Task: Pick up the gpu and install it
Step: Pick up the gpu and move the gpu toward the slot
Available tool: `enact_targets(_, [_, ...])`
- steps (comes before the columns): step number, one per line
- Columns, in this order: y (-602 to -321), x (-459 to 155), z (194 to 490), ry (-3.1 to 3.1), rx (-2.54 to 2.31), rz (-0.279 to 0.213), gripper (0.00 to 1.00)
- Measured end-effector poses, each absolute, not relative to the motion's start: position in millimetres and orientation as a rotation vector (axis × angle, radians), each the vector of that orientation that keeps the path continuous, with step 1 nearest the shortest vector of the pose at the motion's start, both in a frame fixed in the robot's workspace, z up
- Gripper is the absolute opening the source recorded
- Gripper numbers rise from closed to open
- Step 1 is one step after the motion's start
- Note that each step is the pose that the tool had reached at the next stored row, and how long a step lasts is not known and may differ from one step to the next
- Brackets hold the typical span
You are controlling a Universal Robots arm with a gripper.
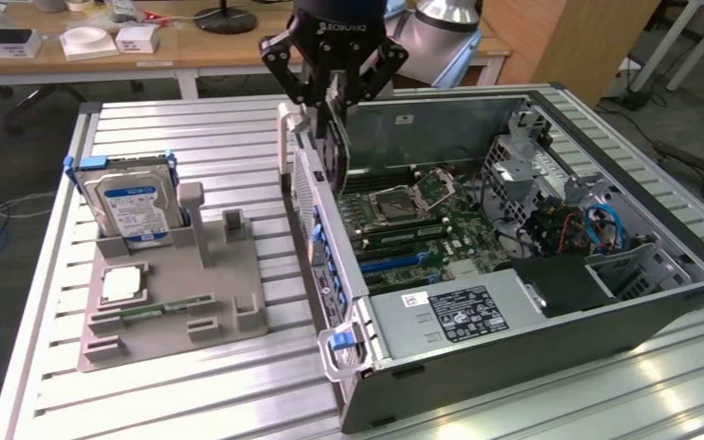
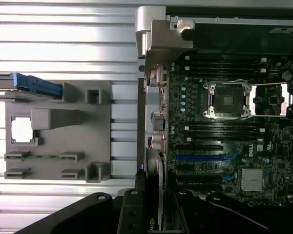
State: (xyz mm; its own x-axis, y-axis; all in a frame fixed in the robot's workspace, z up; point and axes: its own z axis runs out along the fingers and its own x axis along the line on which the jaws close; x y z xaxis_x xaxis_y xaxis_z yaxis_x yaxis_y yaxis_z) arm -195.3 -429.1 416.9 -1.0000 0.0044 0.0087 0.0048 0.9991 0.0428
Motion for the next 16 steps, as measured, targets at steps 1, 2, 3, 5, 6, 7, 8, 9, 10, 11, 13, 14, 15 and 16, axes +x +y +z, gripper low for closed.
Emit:
enact_targets(1, [-429.1, -192.5, 416.9, -3.132, -0.007, -0.067, 0.26])
enact_targets(2, [-429.1, -189.8, 416.9, -3.132, -0.008, -0.067, 0.26])
enact_targets(3, [-429.1, -187.0, 416.9, -3.132, -0.008, -0.067, 0.26])
enact_targets(5, [-429.1, -181.2, 416.9, -3.132, -0.008, -0.067, 0.26])
enact_targets(6, [-429.1, -178.3, 417.0, -3.132, -0.008, -0.067, 0.26])
enact_targets(7, [-429.1, -175.6, 416.9, -3.132, -0.008, -0.067, 0.26])
enact_targets(8, [-429.1, -172.8, 416.9, -3.132, -0.009, -0.067, 0.26])
enact_targets(9, [-429.1, -169.9, 416.9, -3.132, -0.009, -0.067, 0.26])
enact_targets(10, [-429.1, -167.1, 416.9, -3.132, -0.009, -0.067, 0.26])
enact_targets(11, [-429.1, -164.2, 416.9, -3.132, -0.009, -0.067, 0.26])
enact_targets(13, [-429.1, -158.2, 416.9, -3.132, -0.009, -0.067, 0.26])
enact_targets(14, [-429.1, -155.3, 416.9, -3.132, -0.009, -0.067, 0.26])
enact_targets(15, [-429.2, -152.8, 416.9, -3.132, -0.009, -0.067, 0.26])
enact_targets(16, [-429.2, -150.4, 416.9, -3.132, -0.010, -0.067, 0.26])
